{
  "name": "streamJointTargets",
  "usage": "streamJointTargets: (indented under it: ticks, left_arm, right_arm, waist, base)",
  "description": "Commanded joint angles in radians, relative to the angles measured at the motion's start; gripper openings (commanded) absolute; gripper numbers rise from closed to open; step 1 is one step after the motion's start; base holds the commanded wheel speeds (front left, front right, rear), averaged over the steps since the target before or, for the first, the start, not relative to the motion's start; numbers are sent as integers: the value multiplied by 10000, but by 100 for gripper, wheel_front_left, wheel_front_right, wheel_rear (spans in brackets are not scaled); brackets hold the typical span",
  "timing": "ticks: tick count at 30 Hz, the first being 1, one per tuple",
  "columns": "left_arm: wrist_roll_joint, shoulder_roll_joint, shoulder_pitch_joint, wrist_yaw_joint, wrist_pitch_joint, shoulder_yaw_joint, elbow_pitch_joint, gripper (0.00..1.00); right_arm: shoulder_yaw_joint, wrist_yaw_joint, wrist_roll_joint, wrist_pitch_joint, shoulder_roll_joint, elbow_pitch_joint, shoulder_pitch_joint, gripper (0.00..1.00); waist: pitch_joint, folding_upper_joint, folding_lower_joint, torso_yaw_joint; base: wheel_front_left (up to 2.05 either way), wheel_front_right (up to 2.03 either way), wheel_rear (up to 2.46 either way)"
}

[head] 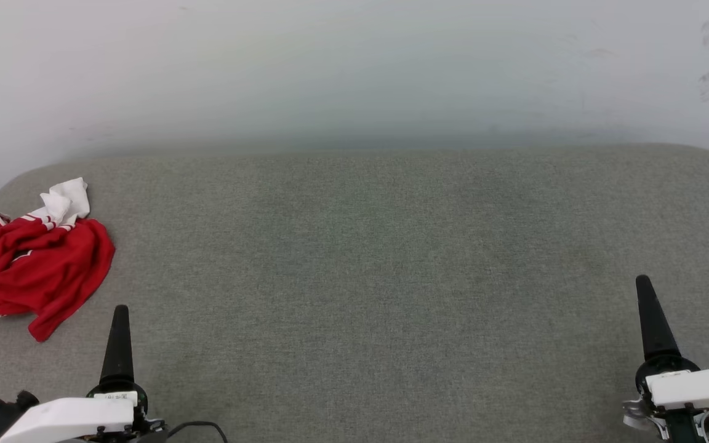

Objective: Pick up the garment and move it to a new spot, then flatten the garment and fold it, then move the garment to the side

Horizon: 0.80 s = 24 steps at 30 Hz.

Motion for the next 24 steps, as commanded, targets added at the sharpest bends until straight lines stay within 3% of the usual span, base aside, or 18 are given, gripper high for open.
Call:
streamJointTargets:
  ticks: [1, 14, 24]
  left_arm:
    - [494, 33, -116, -6, -92, 85, -363, 100]
    - [4254, 40, 39, 924, -549, -1179, -2244, 100]
    - [6461, 98, 209, 1107, -860, -2156, -2608, 100]
  right_arm:
    - [9, 2, -555, -108, -9, -369, -49, 100]
    - [371, 3, -3971, -558, -8, -1700, -72, 100]
    - [735, 3, -5901, -870, -8, -2154, 61, 100]
  waist:
    - [11, 0, 0, -9]
    - [126, 0, 0, -100]
    - [165, 0, 0, -177]
  base:
    - [0, 0, 0]
    - [0, 0, 0]
    - [0, 0, 0]
